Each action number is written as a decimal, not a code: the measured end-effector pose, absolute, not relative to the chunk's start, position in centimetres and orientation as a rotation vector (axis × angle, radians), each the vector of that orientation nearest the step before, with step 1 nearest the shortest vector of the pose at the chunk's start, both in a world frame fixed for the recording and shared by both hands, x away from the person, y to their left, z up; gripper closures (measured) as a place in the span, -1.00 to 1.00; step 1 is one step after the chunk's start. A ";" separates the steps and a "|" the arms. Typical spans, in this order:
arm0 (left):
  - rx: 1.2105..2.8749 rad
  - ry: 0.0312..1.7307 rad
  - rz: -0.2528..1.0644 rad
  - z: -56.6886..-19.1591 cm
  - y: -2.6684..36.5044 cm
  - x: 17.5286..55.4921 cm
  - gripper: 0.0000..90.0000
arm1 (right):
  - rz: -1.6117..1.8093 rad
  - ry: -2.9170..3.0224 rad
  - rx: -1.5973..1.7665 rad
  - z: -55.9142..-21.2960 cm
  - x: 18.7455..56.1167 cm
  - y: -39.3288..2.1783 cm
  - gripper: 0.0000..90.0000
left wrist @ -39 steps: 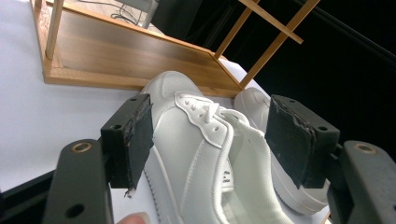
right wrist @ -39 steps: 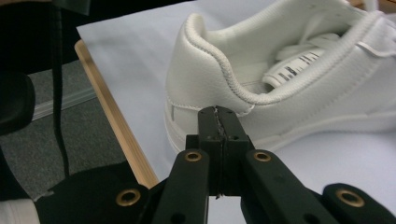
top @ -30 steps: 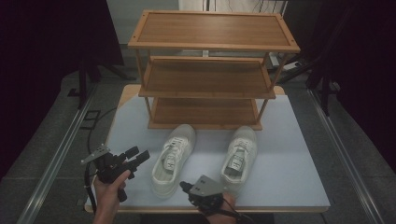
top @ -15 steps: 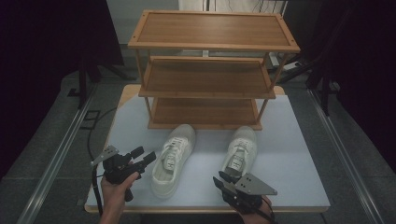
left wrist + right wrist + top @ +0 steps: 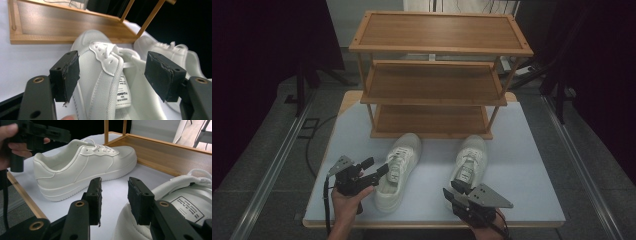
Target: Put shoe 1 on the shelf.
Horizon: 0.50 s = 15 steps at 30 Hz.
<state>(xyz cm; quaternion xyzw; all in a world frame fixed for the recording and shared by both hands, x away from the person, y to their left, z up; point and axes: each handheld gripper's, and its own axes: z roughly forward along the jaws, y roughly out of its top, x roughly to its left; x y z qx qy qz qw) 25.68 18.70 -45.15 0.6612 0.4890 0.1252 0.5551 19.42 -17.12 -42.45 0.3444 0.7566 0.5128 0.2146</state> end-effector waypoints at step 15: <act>1.711 1.161 0.341 -45.6 16.4 28.3 -0.35 | 1.414 2.089 0.978 -42.5 19.4 -17.3 0.40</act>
